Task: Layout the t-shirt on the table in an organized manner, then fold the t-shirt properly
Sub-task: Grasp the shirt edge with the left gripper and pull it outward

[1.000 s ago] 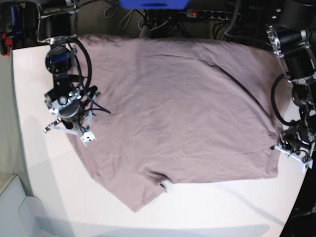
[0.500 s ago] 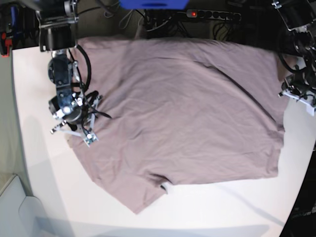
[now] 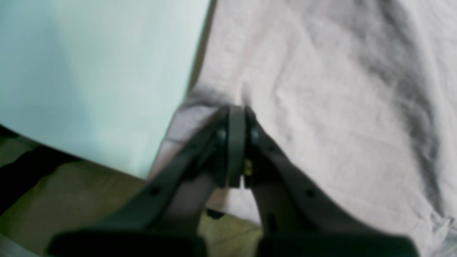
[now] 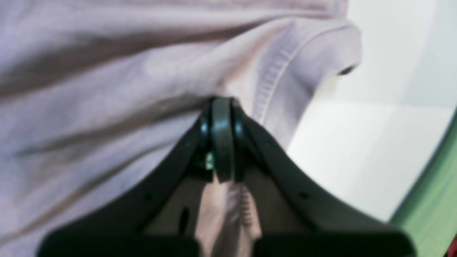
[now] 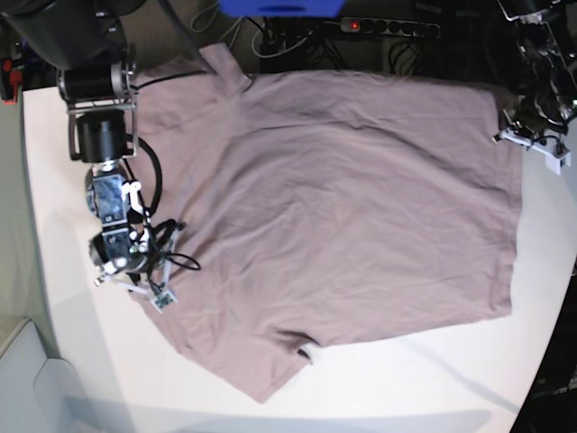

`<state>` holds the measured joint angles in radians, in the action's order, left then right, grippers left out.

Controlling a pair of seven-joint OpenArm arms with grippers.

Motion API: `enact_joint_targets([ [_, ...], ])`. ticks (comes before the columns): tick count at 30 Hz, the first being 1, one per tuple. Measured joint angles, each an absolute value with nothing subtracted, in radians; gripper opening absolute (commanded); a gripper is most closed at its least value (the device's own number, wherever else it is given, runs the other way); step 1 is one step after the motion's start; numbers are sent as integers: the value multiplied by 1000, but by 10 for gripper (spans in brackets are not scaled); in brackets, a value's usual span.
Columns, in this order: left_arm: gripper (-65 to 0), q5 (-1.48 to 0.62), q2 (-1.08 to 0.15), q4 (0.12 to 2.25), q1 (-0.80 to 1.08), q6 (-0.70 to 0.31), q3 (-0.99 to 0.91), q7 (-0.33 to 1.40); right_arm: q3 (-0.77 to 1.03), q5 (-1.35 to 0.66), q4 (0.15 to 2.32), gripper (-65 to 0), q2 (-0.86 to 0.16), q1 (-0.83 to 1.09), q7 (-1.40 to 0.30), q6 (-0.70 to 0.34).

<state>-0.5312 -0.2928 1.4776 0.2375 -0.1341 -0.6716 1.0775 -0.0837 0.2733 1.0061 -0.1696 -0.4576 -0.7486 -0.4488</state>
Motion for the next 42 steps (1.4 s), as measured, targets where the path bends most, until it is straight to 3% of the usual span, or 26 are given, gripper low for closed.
enact_joint_targets([
  [7,-650,-544,-290,1439,232,-136,-668,1015,-73,280,1195,-650,-202,-461,-833,-448],
  [14,-650,-587,-343,1290,147,-157,-664,943,-80,271,1520,-650,-194,-311,-951,-451],
  [21,-650,-571,-438,1079,0,-158,-545,804,-84,273,1657,-650,-150,-156,-998,-451],
  [32,-650,-525,-436,977,-198,-134,-424,830,-85,270,1679,-650,-132,0,-984,-453],
  [38,-650,-527,-434,1056,-168,-135,-431,941,-80,272,1587,-650,-132,7,-963,-450],
  [42,-650,-529,-411,1221,-46,-135,-510,1026,-76,281,1485,-650,-135,-45,-864,-448],
])
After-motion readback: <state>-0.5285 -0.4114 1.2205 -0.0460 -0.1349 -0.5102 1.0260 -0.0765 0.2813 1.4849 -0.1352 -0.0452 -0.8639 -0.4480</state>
